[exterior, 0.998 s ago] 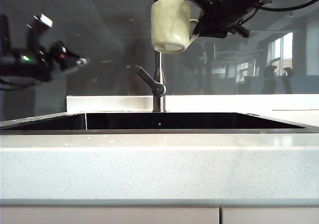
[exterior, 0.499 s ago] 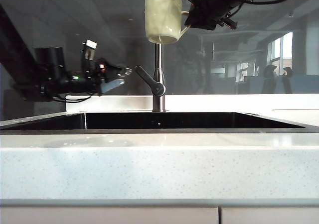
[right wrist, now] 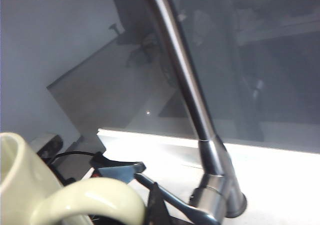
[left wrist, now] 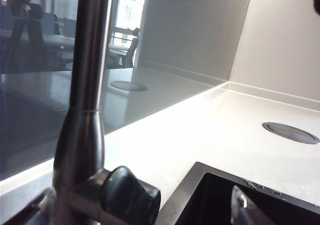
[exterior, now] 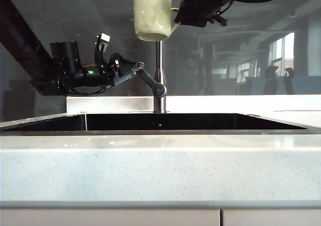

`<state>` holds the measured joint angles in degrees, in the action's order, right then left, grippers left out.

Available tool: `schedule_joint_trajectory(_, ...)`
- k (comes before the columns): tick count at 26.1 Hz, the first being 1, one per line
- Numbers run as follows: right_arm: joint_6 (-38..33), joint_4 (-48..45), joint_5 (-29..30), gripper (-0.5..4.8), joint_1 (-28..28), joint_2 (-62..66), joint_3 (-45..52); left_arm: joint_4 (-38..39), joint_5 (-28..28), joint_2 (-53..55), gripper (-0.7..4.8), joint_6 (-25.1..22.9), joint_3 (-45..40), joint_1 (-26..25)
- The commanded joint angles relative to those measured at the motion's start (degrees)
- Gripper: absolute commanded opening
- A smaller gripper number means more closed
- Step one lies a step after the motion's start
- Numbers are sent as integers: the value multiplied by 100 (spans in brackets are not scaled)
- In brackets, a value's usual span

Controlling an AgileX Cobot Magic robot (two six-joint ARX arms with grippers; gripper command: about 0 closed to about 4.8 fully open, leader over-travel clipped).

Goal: Pick up the mug next to the sink, go to the faucet to get some water, pour the water into the sink, and finally put the mug back to its place.

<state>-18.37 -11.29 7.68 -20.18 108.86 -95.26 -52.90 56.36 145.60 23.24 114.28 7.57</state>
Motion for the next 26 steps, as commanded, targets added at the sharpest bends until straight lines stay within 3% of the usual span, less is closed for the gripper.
schedule_joint_trajectory(1, -66, -468, -11, -5, 7, -76, -109, -50, 151, -11, 479, 92, 81, 9)
schedule_joint_trajectory(6, -68, -616, -11, -5, 9, -76, -144, -184, 424, -11, 479, 144, 81, 39)
schedule_joint_trajectory(19, -68, -697, -13, -5, 15, -76, -144, -356, 494, -13, 479, 236, 155, 122)
schedule_joint_trajectory(26, -68, -697, -11, -5, 15, -76, -144, -417, 1248, -13, 479, 472, 157, 118)
